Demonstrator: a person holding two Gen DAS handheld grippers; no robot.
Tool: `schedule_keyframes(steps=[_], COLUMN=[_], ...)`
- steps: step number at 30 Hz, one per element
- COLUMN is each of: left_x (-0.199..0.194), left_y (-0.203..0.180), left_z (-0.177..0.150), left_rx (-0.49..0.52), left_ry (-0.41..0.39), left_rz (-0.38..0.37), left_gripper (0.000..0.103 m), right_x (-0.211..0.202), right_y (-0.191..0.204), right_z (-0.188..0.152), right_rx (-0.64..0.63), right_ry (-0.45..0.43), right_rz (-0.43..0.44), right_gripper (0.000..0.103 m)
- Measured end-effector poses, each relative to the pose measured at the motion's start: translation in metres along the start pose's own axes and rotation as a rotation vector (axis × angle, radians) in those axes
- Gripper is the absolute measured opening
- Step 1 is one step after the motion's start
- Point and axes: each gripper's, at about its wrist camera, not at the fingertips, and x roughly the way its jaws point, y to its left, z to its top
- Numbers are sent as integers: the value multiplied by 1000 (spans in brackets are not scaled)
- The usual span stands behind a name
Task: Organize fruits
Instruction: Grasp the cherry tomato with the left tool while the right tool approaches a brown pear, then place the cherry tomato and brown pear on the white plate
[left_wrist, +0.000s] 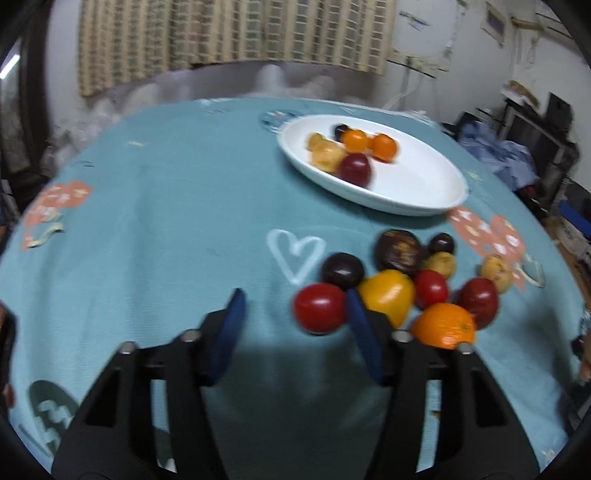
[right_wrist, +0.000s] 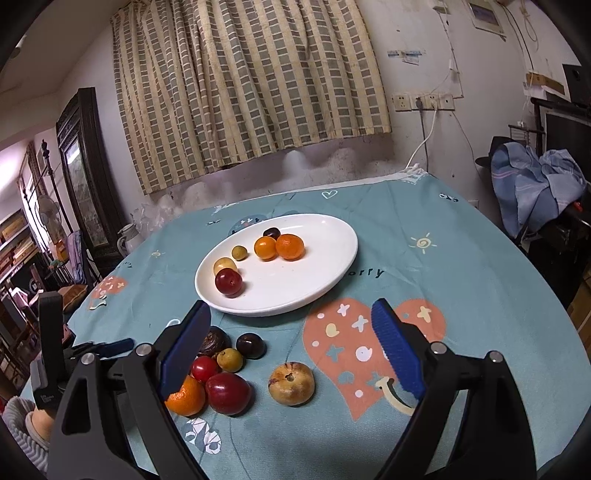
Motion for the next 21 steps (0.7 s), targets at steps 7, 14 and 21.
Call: schedule_keyframes(steps=[7, 14, 21], left_x=[12, 5, 7], left_y=[-18, -12, -2], left_z=[-2, -3, -3], left_rx=[77, 38, -7], left_ry=[50, 22, 35], left_rz=[-34, 31, 31], left_gripper=[31, 31, 31], right_x=[6, 36, 53], right_y=[0, -11, -7], right_z=[-1, -15, -34], right_rx=[-4, 32, -25], right_ry=[39, 220, 328], right_rz=[-11, 29, 5], right_gripper=[89, 66, 56])
